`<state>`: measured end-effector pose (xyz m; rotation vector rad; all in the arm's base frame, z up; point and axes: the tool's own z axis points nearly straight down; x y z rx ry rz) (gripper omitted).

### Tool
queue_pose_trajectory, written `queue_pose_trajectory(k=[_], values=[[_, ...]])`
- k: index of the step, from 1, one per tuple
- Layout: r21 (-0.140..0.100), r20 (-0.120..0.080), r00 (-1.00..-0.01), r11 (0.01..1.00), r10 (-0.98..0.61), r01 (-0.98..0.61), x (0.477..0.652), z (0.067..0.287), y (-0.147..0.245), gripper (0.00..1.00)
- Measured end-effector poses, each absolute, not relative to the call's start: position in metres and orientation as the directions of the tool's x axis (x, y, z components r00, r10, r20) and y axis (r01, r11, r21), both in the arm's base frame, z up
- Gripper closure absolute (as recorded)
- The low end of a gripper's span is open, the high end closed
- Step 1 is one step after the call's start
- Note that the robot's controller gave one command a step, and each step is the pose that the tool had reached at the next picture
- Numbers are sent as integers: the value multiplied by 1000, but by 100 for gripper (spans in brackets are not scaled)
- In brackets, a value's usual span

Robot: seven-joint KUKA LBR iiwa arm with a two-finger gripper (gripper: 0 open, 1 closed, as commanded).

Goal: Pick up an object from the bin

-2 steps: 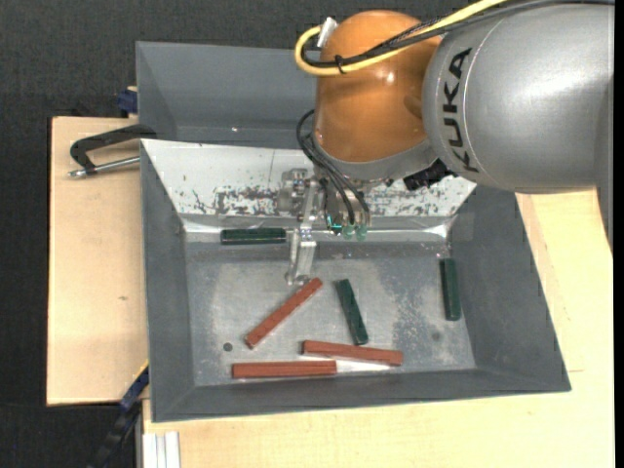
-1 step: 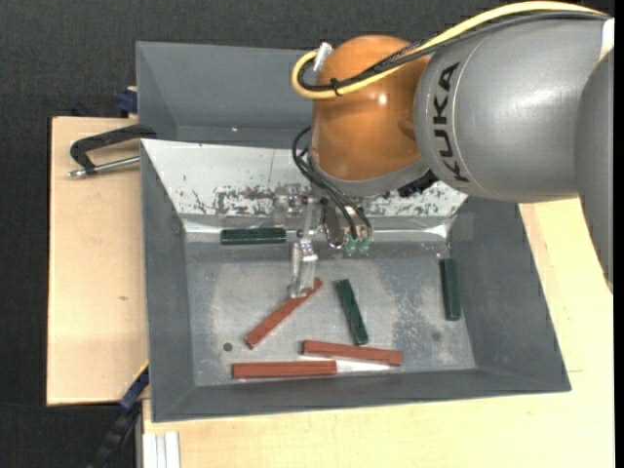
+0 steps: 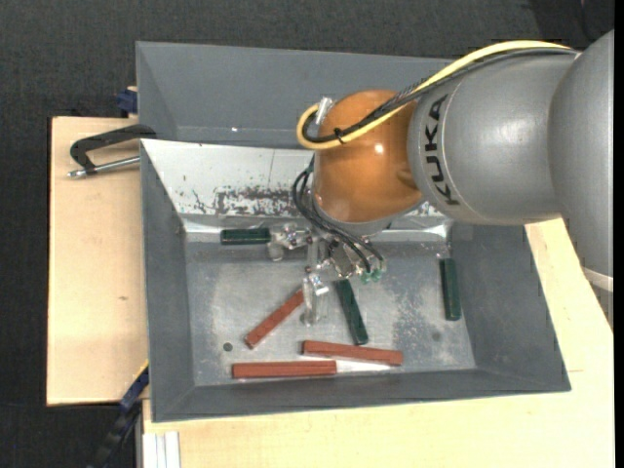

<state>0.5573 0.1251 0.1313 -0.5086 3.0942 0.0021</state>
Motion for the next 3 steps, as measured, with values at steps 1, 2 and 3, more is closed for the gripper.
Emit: queue_pose_trajectory(k=[1,2,3], values=[[3,-2,-996,996,-86,-86,552,72,98,100],[3,-2,-996,996,-86,-86,552,72,98,100],[2,-6,-995,995,-100,-100,552,213,105,100]])
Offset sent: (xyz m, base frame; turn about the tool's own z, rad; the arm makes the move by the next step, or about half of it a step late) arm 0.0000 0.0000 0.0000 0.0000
